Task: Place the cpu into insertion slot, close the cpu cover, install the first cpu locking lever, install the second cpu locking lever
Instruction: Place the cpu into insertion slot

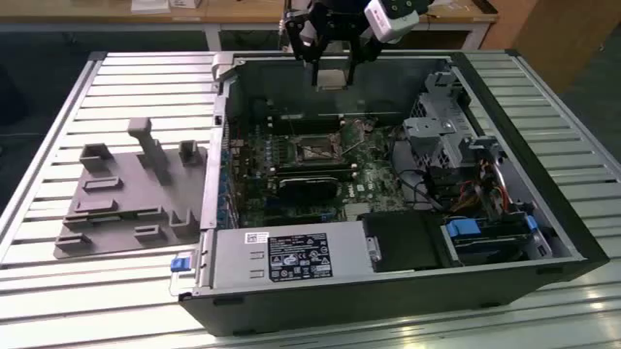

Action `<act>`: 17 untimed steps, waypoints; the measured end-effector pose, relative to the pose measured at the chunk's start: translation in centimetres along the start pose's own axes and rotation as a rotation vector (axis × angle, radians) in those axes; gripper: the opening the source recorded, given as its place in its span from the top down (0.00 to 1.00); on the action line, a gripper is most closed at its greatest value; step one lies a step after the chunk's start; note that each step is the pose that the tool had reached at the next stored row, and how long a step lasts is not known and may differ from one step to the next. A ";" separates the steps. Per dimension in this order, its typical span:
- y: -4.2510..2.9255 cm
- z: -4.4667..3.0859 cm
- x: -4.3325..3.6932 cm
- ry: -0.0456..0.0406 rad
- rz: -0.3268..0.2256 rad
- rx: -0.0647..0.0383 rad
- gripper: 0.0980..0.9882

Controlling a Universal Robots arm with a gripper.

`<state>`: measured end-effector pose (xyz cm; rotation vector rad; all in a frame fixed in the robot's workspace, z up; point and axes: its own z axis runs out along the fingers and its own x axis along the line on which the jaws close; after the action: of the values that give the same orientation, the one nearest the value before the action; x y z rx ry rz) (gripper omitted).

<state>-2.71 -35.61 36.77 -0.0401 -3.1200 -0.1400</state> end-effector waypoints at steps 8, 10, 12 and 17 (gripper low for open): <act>0.00 0.00 0.00 0.0000 0.000 0.000 0.51; 0.00 0.00 0.00 0.0000 0.000 0.000 0.51; 0.00 0.04 0.00 0.0000 0.000 0.000 0.51; -0.03 0.52 -0.01 0.0000 0.000 0.000 0.51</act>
<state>-2.71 -35.59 36.25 -0.0400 -3.1200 -0.1394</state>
